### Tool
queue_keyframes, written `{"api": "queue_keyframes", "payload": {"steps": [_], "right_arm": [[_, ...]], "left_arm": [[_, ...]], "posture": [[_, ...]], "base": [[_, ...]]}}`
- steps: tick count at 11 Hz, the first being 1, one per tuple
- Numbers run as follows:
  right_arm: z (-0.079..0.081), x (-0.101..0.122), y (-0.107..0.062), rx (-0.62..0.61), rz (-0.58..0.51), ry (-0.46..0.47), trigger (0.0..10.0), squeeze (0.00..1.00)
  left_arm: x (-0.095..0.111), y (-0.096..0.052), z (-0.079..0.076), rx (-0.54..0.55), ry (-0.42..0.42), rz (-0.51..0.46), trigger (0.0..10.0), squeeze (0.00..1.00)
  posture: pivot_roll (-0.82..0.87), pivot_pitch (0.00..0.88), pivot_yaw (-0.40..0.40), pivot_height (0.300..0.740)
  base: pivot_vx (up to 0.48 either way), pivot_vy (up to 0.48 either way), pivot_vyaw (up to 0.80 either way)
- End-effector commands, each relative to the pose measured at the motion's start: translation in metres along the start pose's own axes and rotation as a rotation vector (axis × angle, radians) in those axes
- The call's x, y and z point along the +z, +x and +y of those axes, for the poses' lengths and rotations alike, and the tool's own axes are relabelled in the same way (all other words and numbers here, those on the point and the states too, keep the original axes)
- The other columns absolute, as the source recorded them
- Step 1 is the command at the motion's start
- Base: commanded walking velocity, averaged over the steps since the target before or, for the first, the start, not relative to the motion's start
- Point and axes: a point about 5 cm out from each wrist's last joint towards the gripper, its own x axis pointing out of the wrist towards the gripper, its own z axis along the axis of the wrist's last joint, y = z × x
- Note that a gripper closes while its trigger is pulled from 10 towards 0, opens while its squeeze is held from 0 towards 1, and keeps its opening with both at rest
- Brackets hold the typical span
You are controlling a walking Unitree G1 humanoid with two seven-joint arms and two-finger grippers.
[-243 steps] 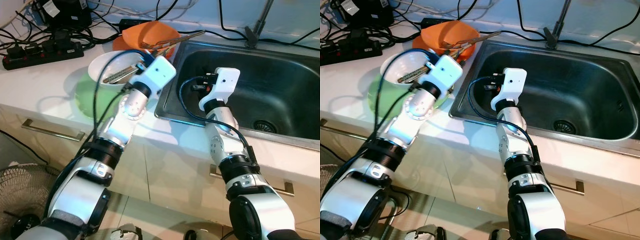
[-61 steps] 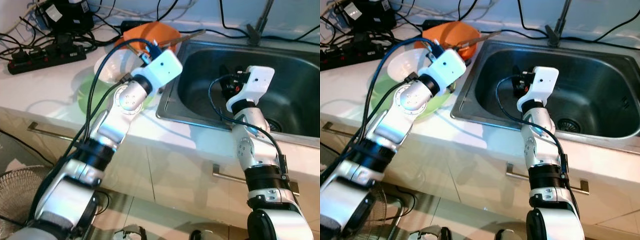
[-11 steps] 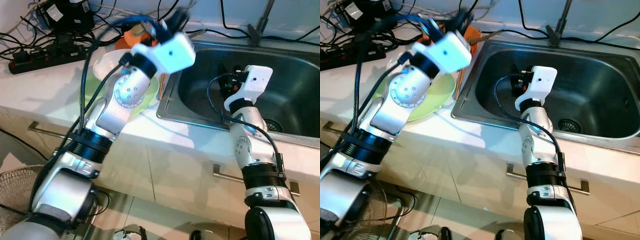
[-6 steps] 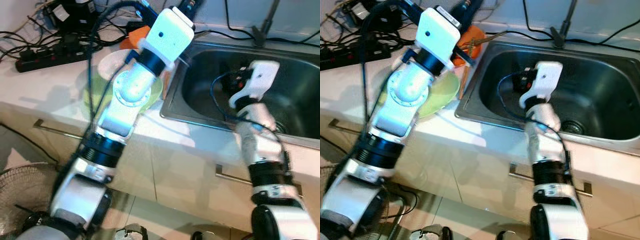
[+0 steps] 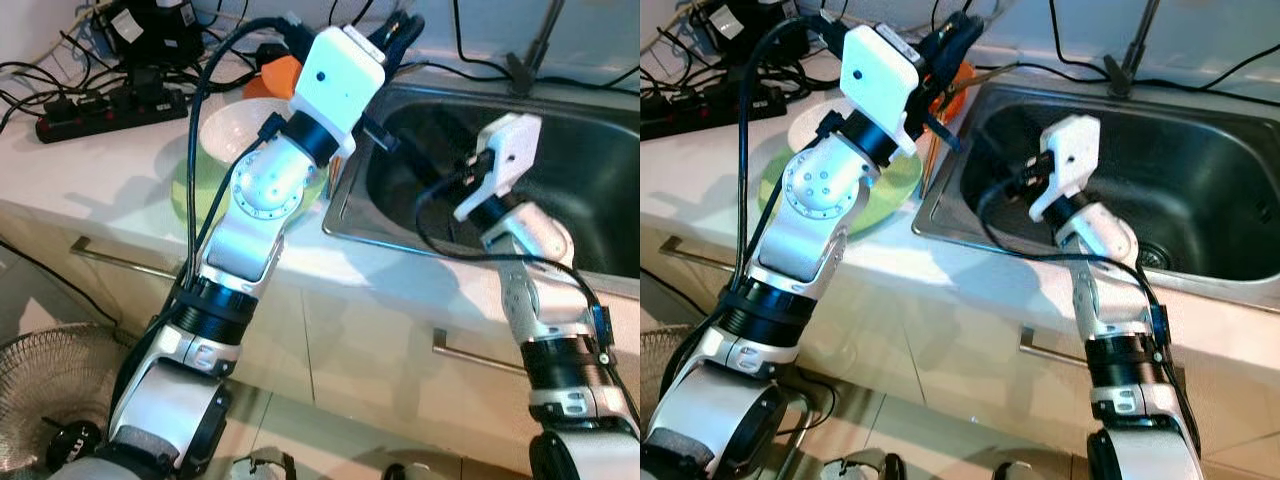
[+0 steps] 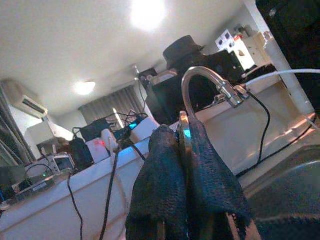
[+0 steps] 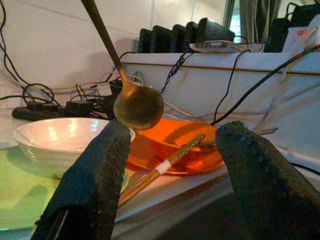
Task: Kitchen organization
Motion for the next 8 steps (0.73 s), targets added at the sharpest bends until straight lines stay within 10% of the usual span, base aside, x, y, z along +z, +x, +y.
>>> {"api": "queue_keyframes", "payload": {"steps": [1,8], "right_arm": [[0.004,0.005,0.003,0.025,-0.022,0.008,10.0,0.00],[0.012,0.000,0.007,0.027,-0.024,0.054,10.0,0.00]], "left_arm": [[0.001,-0.001,-0.003,-0.022,-0.017,0.001,10.0,0.00],[-0.005,-0.008,-0.021,-0.126,-0.175,0.033,10.0,0.00]], "posture": [[0.09,0.031,0.054,0.740],[0.10,0.056,0.048,0.740]], "base": [[0.000,0.000,0.00],[0.000,0.000,0.00]]}}
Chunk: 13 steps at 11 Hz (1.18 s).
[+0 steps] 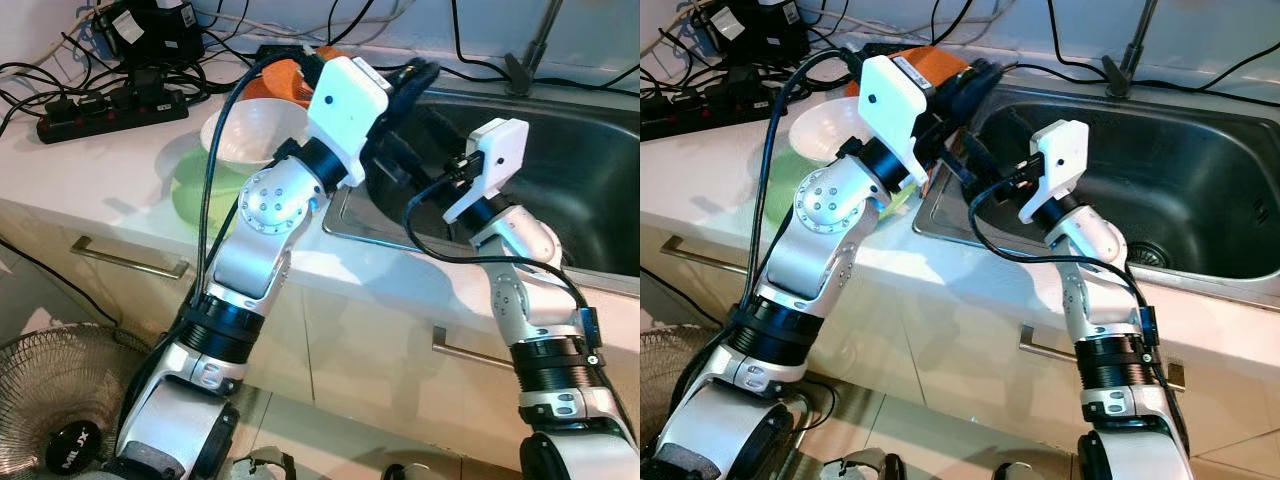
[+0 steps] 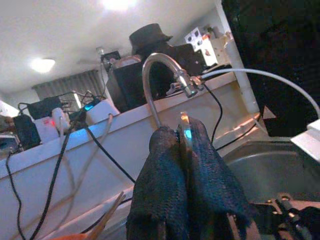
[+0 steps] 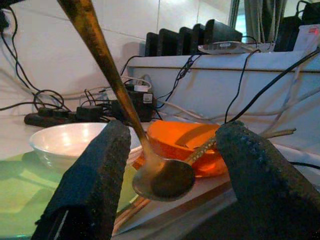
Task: Kitchen organization
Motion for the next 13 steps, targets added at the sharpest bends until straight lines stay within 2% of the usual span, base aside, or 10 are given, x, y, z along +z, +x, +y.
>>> {"api": "queue_keyframes", "payload": {"steps": [1,8,9,10,11,12,13], "right_arm": [[0.002,0.003,0.003,0.013,-0.013,0.015,10.0,0.00],[0.007,-0.003,0.006,-0.012,-0.009,0.048,10.0,0.00],[0.007,-0.004,0.006,-0.015,-0.010,0.048,5.8,0.00],[0.008,-0.005,0.006,-0.015,-0.010,0.052,1.1,0.00],[0.009,-0.005,0.007,-0.016,-0.007,0.054,1.7,0.00],[0.009,-0.006,0.007,-0.020,-0.006,0.060,0.3,0.00],[0.010,-0.006,0.008,-0.021,-0.007,0.062,0.0,0.00]], "left_arm": [[0.003,0.000,-0.002,-0.015,-0.007,-0.013,10.0,0.00],[-0.002,-0.005,-0.014,-0.076,-0.097,0.020,10.0,0.00],[-0.003,-0.005,-0.015,-0.079,-0.108,0.022,10.0,0.00],[-0.004,-0.006,-0.017,-0.087,-0.124,0.024,10.0,0.00],[-0.004,-0.006,-0.018,-0.091,-0.131,0.027,10.0,0.00],[-0.005,-0.007,-0.021,-0.112,-0.148,0.033,10.0,0.00],[-0.005,-0.007,-0.023,-0.117,-0.157,0.034,10.0,0.00]], "posture": [[0.10,0.057,0.047,0.740],[0.10,0.049,0.051,0.740],[0.10,0.045,0.053,0.740],[0.10,0.041,0.053,0.740],[0.10,0.040,0.054,0.740],[0.10,0.042,0.056,0.740],[0.10,0.042,0.058,0.740]], "base": [[0.000,0.000,0.00],[0.000,0.000,0.00],[0.000,0.000,0.00],[0.000,0.000,0.00],[0.000,0.000,0.00],[0.000,0.000,0.00],[0.000,0.000,0.00]]}}
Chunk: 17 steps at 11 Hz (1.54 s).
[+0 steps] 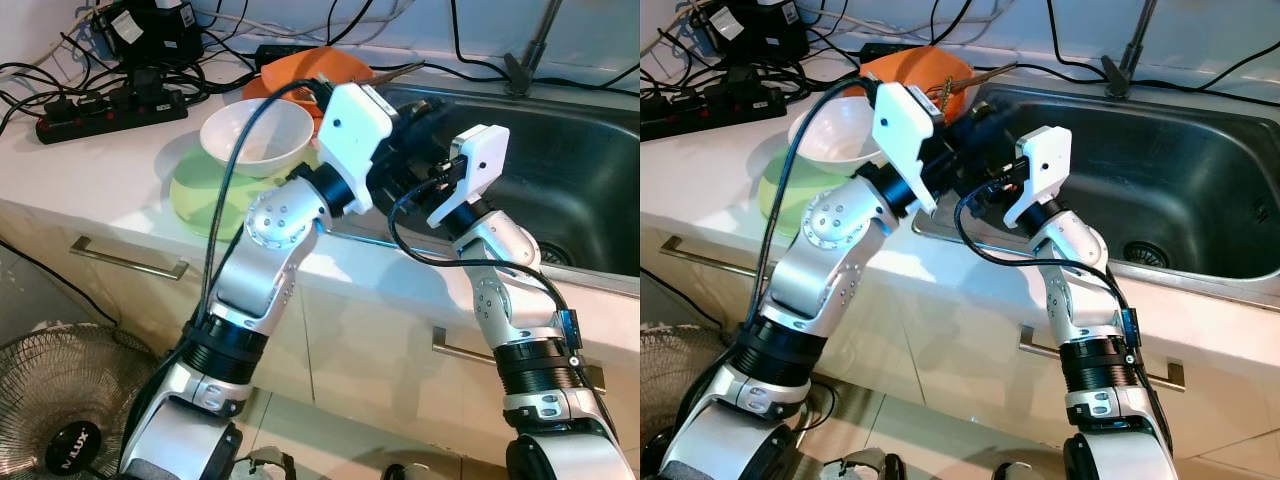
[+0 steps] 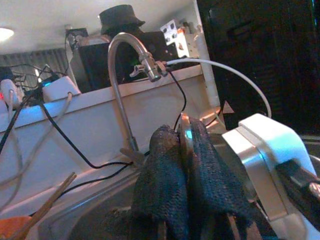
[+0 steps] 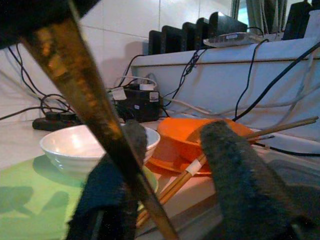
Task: Kitchen organization
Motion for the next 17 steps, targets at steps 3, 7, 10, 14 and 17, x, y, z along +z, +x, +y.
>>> {"api": "queue_keyframes", "payload": {"steps": [3,7,10,14,17], "right_arm": [[-0.001,0.001,0.002,-0.020,-0.011,0.008,0.0,0.00],[-0.004,-0.001,0.001,-0.047,-0.006,0.003,0.0,0.00],[-0.005,-0.002,0.000,-0.058,-0.004,0.005,0.7,0.00],[-0.007,-0.002,0.001,-0.071,-0.001,0.002,10.0,0.00],[-0.008,-0.001,0.001,-0.073,-0.001,0.000,10.0,0.00]], "left_arm": [[0.002,-0.001,-0.002,-0.024,-0.012,0.001,10.0,0.00],[0.002,-0.003,0.005,0.011,0.017,0.019,10.0,0.00],[0.003,-0.006,0.014,0.053,0.004,0.014,10.0,0.00],[-0.004,-0.021,0.026,0.064,0.052,0.079,10.0,0.00],[-0.008,-0.028,0.030,0.072,0.066,0.112,10.0,0.00]], "posture": [[0.10,0.047,0.065,0.740],[0.10,0.057,0.068,0.740],[0.10,0.062,0.067,0.740],[0.11,0.065,0.064,0.740],[0.11,0.063,0.063,0.740]], "base": [[0.000,0.000,0.00],[0.000,0.000,0.00],[0.000,0.000,0.00],[0.000,0.000,0.00],[0.000,0.000,0.00]]}}
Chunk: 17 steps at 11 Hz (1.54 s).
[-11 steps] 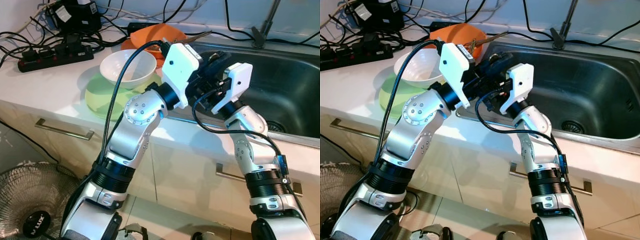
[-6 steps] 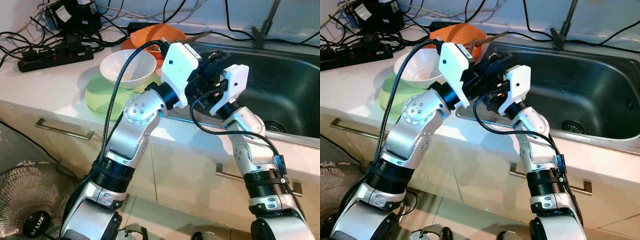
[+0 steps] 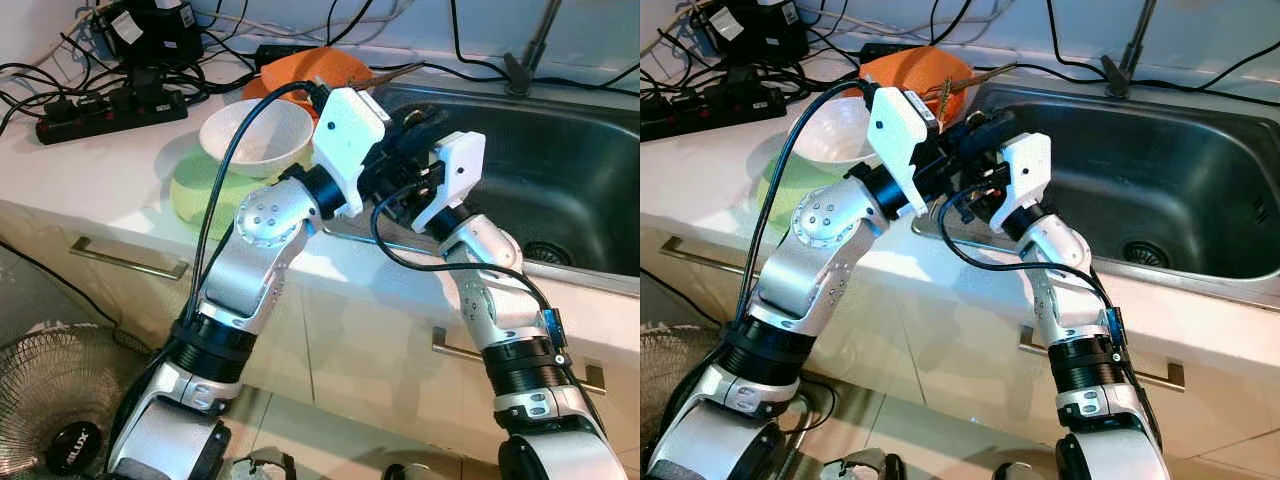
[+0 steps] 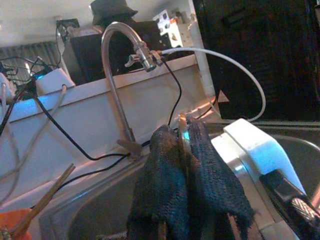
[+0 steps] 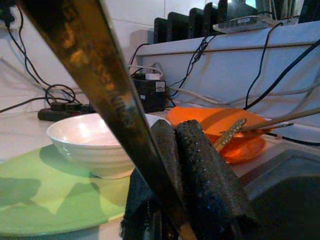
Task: Kitchen organization
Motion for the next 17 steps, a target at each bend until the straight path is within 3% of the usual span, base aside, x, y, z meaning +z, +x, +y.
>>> {"api": "queue_keyframes", "payload": {"steps": [1,3,4,10,11,12,17], "right_arm": [[-0.017,0.009,-0.005,-0.081,-0.042,-0.010,10.0,0.00],[-0.016,0.010,-0.004,-0.077,-0.044,-0.012,10.0,0.00],[-0.016,0.010,-0.004,-0.078,-0.044,-0.011,10.0,0.00],[-0.020,0.008,-0.004,-0.108,-0.040,-0.014,10.0,0.00],[-0.022,0.007,-0.004,-0.127,-0.033,-0.020,10.0,0.00],[-0.024,0.007,-0.005,-0.133,-0.031,-0.021,10.0,0.00],[-0.030,0.003,-0.006,-0.165,-0.011,-0.029,10.0,0.00]], "left_arm": [[-0.010,-0.019,0.021,0.095,0.040,0.077,10.0,0.00],[-0.013,-0.021,0.022,0.098,0.051,0.098,10.0,0.00],[-0.013,-0.022,0.024,0.113,0.045,0.097,10.0,1.00],[-0.014,-0.022,0.025,0.113,0.045,0.100,10.0,1.00],[-0.014,-0.022,0.024,0.108,0.049,0.100,10.0,0.71],[-0.015,-0.023,0.023,0.096,0.050,0.106,10.0,0.00],[-0.019,-0.026,0.020,0.090,0.056,0.123,10.0,0.00]], "posture": [[0.11,0.059,0.063,0.740],[0.11,0.053,0.064,0.740],[0.11,0.052,0.065,0.740],[0.11,0.053,0.066,0.740],[0.11,0.052,0.065,0.740],[0.11,0.053,0.065,0.740],[0.12,0.053,0.061,0.740]], "base": [[0.000,0.000,0.00],[0.000,0.000,0.00],[0.000,0.000,0.00],[0.000,0.000,0.00],[0.000,0.000,0.00],[0.000,0.000,0.00],[0.000,0.000,0.00]]}}
